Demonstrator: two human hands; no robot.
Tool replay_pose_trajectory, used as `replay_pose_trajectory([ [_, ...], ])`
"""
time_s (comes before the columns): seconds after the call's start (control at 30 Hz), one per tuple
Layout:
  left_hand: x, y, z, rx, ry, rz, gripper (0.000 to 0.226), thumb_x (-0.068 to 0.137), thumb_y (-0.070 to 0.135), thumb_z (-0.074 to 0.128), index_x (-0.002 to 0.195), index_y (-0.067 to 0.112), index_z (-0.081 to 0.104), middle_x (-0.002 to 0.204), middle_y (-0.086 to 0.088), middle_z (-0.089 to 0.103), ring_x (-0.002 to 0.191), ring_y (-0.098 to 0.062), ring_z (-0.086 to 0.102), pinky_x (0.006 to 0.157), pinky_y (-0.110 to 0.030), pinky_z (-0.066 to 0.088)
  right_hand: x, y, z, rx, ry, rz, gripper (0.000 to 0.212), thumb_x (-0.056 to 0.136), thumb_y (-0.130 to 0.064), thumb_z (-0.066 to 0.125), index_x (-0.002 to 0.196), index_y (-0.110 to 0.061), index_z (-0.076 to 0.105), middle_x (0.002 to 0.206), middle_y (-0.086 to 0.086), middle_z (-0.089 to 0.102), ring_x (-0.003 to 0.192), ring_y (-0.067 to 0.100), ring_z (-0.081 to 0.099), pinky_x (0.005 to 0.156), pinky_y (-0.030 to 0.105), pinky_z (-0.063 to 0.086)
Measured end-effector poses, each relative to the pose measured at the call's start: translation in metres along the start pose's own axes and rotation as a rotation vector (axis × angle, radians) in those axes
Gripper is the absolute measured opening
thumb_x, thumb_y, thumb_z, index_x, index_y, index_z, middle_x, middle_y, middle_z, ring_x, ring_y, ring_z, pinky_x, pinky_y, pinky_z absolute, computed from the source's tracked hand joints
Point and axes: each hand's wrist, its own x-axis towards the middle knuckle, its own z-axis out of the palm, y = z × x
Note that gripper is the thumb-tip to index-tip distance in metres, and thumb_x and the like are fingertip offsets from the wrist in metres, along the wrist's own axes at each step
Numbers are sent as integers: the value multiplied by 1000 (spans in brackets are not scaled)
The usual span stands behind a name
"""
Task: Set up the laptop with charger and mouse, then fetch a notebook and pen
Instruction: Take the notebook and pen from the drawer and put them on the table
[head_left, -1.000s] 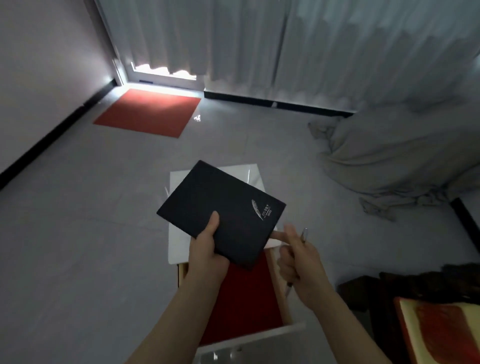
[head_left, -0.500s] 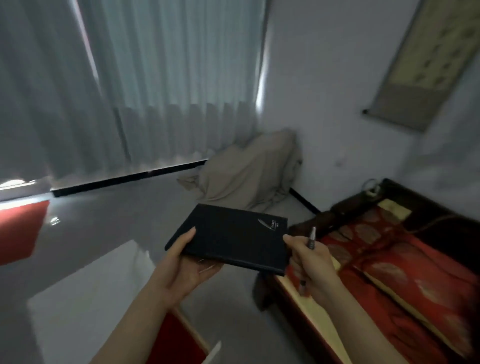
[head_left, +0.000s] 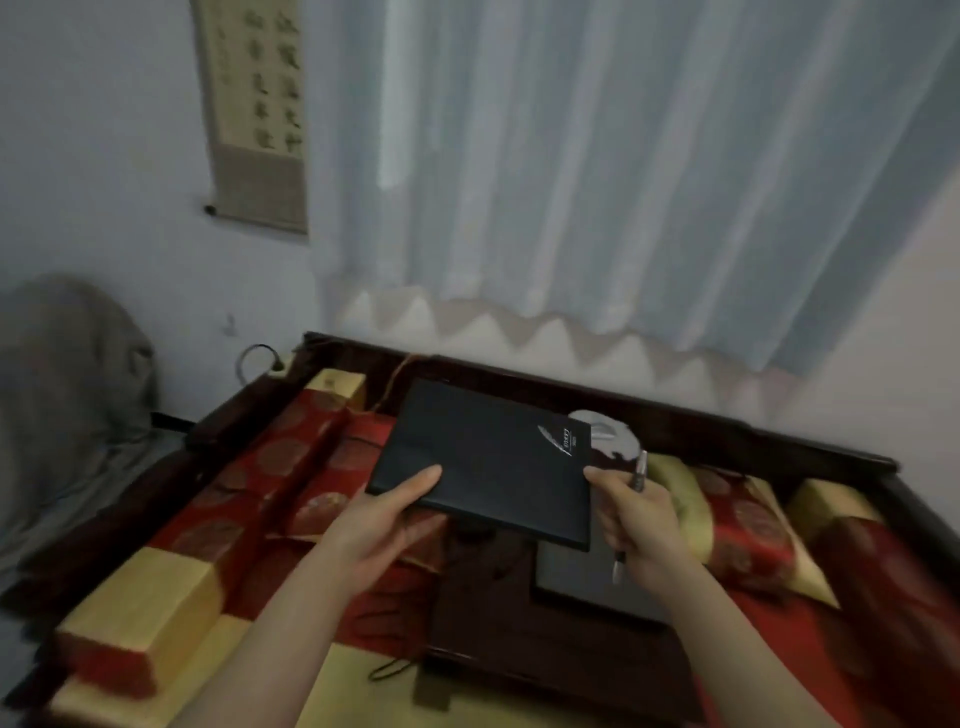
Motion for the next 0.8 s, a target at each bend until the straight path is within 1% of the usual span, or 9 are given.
replay_pose_trajectory([
  [0.07, 33, -19, 38, 50, 10, 8, 28, 81, 8, 67, 108, 14, 65, 104, -4, 73, 90, -17, 71, 65, -28, 60, 29, -7, -41, -25, 53, 6, 23, 86, -17, 67, 70, -19, 50, 47, -4, 26, 37, 10, 19, 36, 19, 14],
  [0.17, 80, -36, 75, 25, -80, -89, 32, 83, 21, 63, 114, 14, 64, 107, -10, 73, 90, -24, 72, 69, -31, 61, 75, -11, -87, 10, 138, 19, 36, 86, -17, 67, 58, -21, 45, 43, -6, 27, 35, 9, 20, 36, 19, 14],
  [0.23, 115, -42, 89, 34, -122, -173, 28, 88, 28, 56, 112, 16, 64, 104, -11, 74, 92, -27, 72, 69, -33, 60, 106, -10, -108, 24, 172, 43, 40, 87, -17, 66, 54, -22, 44, 42, -6, 29, 34, 8, 20, 36, 18, 14],
  [0.33, 181, -52, 103, 65, -105, -245, 25, 89, 21, 55, 111, 10, 62, 92, -10, 76, 83, -23, 73, 66, -31, 60, 155, 1, -129, 24, 213, 117, 46, 87, -15, 66, 45, -20, 49, 43, -5, 31, 32, 8, 22, 34, 17, 15],
  [0.47, 266, -76, 121, 188, -165, -335, 29, 89, 12, 54, 116, 6, 62, 102, -11, 74, 87, -19, 72, 80, -33, 55, 214, 20, -153, -16, 307, 216, 39, 87, -15, 67, 56, -20, 44, 43, -4, 32, 32, 9, 25, 35, 17, 14],
  [0.57, 333, -99, 133, 269, -213, -405, 25, 91, 10, 53, 113, 6, 65, 113, -13, 70, 91, -19, 71, 75, -29, 58, 270, 34, -177, -83, 363, 283, 33, 86, -16, 68, 63, -19, 44, 45, -3, 31, 36, 10, 25, 38, 20, 15],
  [0.7, 391, -124, 140, 331, -211, -448, 27, 92, 6, 51, 118, 4, 60, 120, -14, 66, 111, -26, 62, 90, -36, 53, 320, 42, -192, -178, 380, 338, 36, 88, -13, 65, 61, -17, 42, 40, -4, 33, 27, 7, 28, 31, 16, 20],
  [0.73, 409, -132, 143, 349, -217, -458, 28, 92, 6, 51, 119, 4, 59, 121, -14, 65, 112, -26, 61, 90, -36, 53, 337, 47, -197, -205, 390, 364, 33, 88, -12, 64, 62, -15, 44, 41, -3, 34, 24, 6, 29, 30, 15, 21],
  [0.8, 438, -145, 149, 378, -222, -481, 26, 92, 6, 52, 117, 6, 59, 118, -12, 65, 109, -24, 63, 80, -30, 58, 369, 56, -205, -258, 367, 424, 27, 88, -11, 61, 67, -13, 45, 47, 1, 36, 23, 5, 31, 28, 15, 23],
])
